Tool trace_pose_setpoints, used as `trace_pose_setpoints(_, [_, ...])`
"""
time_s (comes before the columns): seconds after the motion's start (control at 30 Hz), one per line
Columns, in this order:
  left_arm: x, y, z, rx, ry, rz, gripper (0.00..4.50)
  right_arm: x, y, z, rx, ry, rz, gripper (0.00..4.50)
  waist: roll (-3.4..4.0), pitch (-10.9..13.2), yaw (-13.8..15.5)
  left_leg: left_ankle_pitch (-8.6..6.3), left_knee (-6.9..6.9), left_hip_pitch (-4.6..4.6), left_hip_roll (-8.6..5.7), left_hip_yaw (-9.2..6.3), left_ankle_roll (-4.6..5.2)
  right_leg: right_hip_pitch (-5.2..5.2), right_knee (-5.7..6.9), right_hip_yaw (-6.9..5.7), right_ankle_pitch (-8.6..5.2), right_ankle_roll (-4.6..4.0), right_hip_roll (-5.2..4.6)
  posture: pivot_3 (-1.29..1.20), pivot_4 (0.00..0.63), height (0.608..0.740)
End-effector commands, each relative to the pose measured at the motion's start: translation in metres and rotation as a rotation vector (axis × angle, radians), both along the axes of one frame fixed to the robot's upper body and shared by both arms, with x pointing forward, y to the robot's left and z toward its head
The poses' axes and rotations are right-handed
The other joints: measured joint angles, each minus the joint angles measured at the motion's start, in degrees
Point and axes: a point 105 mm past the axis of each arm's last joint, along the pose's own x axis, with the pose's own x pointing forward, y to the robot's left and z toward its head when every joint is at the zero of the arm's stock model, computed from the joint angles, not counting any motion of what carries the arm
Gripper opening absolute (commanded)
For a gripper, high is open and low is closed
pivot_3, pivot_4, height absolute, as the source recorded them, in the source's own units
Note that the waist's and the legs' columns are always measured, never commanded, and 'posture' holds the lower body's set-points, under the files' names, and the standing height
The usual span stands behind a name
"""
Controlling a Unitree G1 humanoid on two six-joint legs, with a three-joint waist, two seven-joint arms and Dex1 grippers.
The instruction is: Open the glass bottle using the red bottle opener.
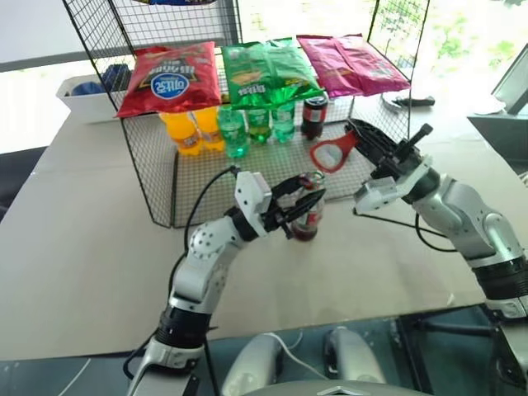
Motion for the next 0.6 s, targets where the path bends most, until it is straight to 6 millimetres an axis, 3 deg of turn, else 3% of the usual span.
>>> trace_pose_setpoints(0.03, [0.003,0.006,-0.018,0.044,0.061,0.025,1.49,-0.010,-0.002,0.016,0.078,-0.046,0.039,0.00,0.00,0.00,0.06,0.00,0.00,0.00,0.00,0.00,0.00,0.00,0.00,0.00,0.00,0.00,0.00,0.00,0.150,0.734])
trace_pose_setpoints(0.2, [0.003,0.009,-0.015,0.026,0.055,0.040,1.49,0.000,-0.006,0.005,0.151,0.078,0.018,0.00,0.00,0.00,0.03,0.00,0.01,0.00,-0.02,0.01,0.00,0.01,0.00,-0.01,0.00,0.00,0.02,0.00,0.150,0.734])
trace_pose_setpoints(0.33, [0.001,0.009,-0.010,-0.008,0.058,0.029,1.49,0.016,-0.005,-0.048,0.352,0.565,0.082,0.00,0.00,0.00,0.03,0.00,0.00,0.02,0.03,-0.04,0.01,0.04,-0.01,0.00,0.00,-0.01,0.02,0.00,0.150,0.734])
trace_pose_setpoints(0.4, [0.001,0.008,-0.010,-0.004,0.057,0.028,1.49,0.016,-0.004,-0.064,0.399,0.716,0.108,0.00,0.08,0.05,-0.01,0.00,0.00,0.02,0.04,-0.09,0.01,0.05,-0.03,-0.02,0.00,-0.02,0.00,0.00,0.150,0.734])
trace_pose_setpoints(0.5, [0.002,0.009,-0.008,-0.003,0.043,0.040,1.49,0.015,-0.001,-0.077,0.555,0.934,0.156,0.00,0.14,0.09,-0.07,-0.01,-0.01,-0.01,0.04,-0.08,0.03,0.02,-0.04,0.00,0.00,-0.02,-0.01,0.00,0.150,0.734])
trace_pose_setpoints(0.6, [0.003,0.009,-0.006,-0.003,0.038,0.042,1.49,0.013,0.004,-0.080,0.635,1.047,0.196,0.00,0.18,0.11,-0.06,-0.01,-0.02,-0.01,0.09,-0.10,0.02,-0.01,-0.04,0.01,0.00,-0.02,-0.04,0.00,0.150,0.734])
